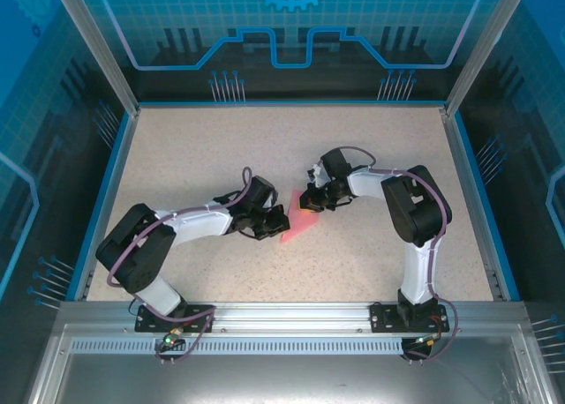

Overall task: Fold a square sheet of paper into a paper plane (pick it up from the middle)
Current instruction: Fourth fold the wing at the center of the table.

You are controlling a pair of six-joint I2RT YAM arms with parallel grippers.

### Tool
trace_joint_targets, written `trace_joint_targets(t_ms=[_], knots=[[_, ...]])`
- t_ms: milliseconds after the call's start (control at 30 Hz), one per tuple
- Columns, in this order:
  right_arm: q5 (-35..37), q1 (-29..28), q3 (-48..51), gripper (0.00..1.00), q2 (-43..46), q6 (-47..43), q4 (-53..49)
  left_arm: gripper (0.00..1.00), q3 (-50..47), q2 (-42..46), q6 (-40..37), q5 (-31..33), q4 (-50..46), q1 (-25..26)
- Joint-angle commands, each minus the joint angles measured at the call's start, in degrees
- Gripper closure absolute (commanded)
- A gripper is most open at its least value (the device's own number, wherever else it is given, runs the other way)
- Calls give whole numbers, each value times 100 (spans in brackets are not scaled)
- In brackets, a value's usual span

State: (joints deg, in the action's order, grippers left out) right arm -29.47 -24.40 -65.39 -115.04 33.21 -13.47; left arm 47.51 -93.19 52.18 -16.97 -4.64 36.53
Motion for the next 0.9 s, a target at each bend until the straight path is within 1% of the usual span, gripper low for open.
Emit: trace_joint_targets(t_ms=[0,167,400,533,667,767,867], knots=[[1243,-92,340,100,-721,-49,-754,100,179,-338,-19,-11,-112,-33],[1221,-85,336,100,-721,-43,-748,100,85,-562,11,-72,-185,-34],[1095,-88,282,100,-593,-67,-779,100,-150,-638,-2,-9,-408,-20],[816,-100,100,100,-204,-231,-715,100,-282,-614,-33,130,-545,-10],[291,-147,29,100,324,-516,-439,100,-340,-638,-50,168,-547,-6],[-47,-283,191,100,670,-626,-192,100,-325,-665,-61,184,-542,3],[-155,-484,383,100,853,-617,-64,100,-309,-692,-79,181,-547,3]])
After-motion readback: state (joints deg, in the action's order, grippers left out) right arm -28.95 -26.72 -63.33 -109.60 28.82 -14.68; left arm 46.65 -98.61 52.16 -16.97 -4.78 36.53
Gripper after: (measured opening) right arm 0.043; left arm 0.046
